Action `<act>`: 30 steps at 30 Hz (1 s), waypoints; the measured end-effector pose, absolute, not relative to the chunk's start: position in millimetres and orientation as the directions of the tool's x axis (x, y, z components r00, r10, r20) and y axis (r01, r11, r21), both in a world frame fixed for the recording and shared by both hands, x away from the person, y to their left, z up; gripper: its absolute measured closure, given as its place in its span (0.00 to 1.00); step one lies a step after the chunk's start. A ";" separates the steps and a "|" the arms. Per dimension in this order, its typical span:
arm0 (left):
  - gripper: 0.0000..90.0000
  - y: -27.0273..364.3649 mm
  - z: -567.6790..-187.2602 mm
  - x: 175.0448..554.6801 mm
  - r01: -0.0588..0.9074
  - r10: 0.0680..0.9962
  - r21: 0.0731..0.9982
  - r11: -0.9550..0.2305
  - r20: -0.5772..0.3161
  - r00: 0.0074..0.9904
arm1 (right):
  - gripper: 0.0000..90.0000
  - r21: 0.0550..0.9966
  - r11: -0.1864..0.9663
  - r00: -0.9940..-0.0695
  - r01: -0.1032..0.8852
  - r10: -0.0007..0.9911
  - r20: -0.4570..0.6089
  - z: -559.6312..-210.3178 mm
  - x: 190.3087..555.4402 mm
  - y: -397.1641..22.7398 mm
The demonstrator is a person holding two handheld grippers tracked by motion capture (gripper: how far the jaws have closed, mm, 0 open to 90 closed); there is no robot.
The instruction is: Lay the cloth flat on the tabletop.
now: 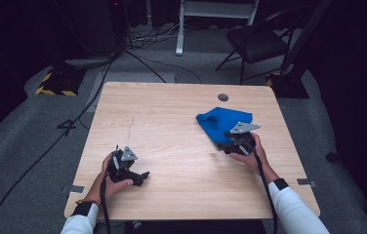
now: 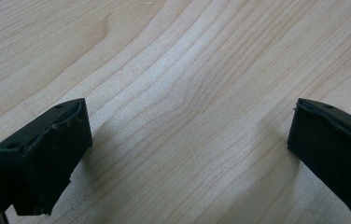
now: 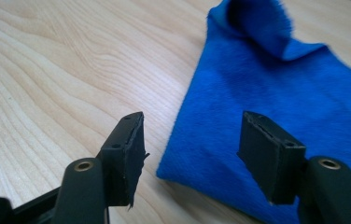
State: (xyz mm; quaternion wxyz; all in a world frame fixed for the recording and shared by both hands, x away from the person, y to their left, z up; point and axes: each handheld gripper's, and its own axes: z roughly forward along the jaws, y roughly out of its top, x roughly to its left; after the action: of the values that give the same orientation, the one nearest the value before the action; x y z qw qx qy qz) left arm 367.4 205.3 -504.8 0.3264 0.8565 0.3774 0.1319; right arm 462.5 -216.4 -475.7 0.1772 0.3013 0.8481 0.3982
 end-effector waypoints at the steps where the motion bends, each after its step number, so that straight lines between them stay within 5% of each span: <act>1: 0.00 205.3 -504.8 367.4 0.561 0.733 0.659 -0.502 -0.021 0.680 | 0.49 0.770 0.519 -0.756 0.372 0.650 -0.073 -480.2 463.1 -211.2; 11: 0.00 205.3 -504.8 367.3 0.561 0.733 0.659 -0.501 -0.021 0.680 | 0.57 0.733 0.544 -0.750 0.408 0.658 -0.071 -497.1 466.9 -208.2; 21: 0.00 205.3 -504.8 367.4 0.561 0.733 0.659 -0.502 -0.020 0.680 | 0.89 0.714 0.588 -0.744 0.380 0.653 -0.141 -494.5 464.4 -207.0; 30: 0.00 205.3 -504.8 367.4 0.560 0.733 0.659 -0.502 -0.020 0.680 | 0.91 0.719 0.598 -0.801 0.354 0.591 -0.097 -493.5 454.2 -195.7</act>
State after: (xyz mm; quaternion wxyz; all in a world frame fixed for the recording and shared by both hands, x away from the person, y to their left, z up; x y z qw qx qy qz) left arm 367.4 205.3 -504.8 0.3263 0.8566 0.3774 0.1320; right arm 454.2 -195.7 -493.5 0.1651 0.2689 0.8785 0.3587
